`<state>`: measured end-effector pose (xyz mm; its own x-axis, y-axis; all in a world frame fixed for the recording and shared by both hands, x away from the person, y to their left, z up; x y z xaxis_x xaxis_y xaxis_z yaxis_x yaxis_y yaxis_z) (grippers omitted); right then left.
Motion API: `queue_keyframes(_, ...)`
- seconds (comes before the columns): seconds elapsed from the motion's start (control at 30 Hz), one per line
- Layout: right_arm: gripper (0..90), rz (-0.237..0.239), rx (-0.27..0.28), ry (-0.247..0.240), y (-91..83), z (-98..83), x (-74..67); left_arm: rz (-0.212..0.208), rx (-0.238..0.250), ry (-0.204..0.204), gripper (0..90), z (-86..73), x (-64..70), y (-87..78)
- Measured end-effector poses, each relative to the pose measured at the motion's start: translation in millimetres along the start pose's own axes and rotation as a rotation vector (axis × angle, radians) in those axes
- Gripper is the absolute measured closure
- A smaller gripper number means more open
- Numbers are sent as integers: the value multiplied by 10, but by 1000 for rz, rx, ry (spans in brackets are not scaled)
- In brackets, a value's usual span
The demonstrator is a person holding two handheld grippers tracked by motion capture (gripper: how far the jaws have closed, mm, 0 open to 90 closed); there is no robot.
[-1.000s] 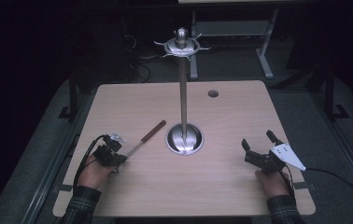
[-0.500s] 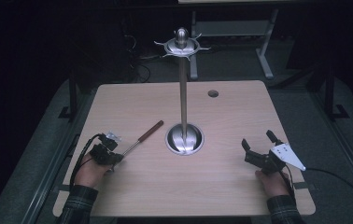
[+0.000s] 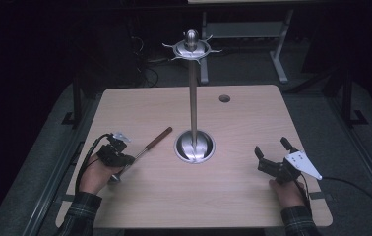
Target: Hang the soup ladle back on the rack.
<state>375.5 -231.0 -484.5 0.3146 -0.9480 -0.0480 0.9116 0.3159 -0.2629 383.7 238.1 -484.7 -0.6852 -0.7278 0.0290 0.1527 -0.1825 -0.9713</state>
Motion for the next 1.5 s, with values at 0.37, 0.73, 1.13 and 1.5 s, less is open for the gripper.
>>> queue_keyframes(0.37, 2, -3, -1, 7, -1, -2, -1, -39, 12, 38, 785, 310, -69, -35)
queue_keyframes(0.73, 2, -6, -1, 7, 0, -2, 0, -61, -45, 46, 659, 571, -130, 131)
queue_keyframes(1.13, 2, -6, -1, 7, 0, -2, 1, -9, -116, 45, 653, 878, -170, 359)
queue_keyframes(1.5, 2, -6, -1, 8, -1, -2, 1, 12, -175, 59, 688, 873, -182, 477)
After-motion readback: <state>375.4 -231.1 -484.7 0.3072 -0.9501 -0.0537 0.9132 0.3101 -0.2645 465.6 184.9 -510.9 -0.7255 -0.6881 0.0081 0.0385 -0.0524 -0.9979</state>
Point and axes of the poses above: each handheld gripper's, and its own axes: y roughly forward along the jaws, z roughly out of its top, x roughly to its right, the point moved 8 cm from there along y, roughly forward along the jaws, and after that the axes turned 15 degrees about -x, right-handed, at the moved point
